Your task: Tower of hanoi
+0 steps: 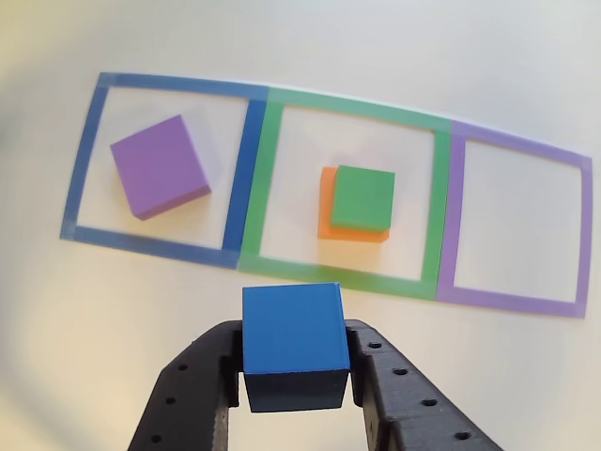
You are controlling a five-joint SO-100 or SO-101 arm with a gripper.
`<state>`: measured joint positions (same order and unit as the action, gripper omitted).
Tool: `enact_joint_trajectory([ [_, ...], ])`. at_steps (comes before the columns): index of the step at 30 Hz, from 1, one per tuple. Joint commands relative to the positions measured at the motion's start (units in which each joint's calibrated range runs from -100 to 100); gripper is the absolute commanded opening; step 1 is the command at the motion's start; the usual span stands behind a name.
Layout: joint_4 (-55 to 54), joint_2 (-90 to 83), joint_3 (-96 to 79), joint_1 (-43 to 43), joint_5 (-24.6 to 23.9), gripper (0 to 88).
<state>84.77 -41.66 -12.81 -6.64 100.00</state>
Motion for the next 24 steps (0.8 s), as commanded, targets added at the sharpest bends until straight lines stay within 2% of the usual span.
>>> enact_joint_trajectory([
  [1,5.92,-1.77,6.95,-3.16,0.00,1.5],
  [7,9.97,-1.45,7.04,-7.66,0.00,2.0],
  [12,5.19,-1.53,1.04,-11.55,0.00,2.1],
  [16,-9.21,-1.69,-11.40,-12.61,0.00,2.1],
  [24,-54.86,4.16,-39.57,-13.22,0.00,2.0],
])
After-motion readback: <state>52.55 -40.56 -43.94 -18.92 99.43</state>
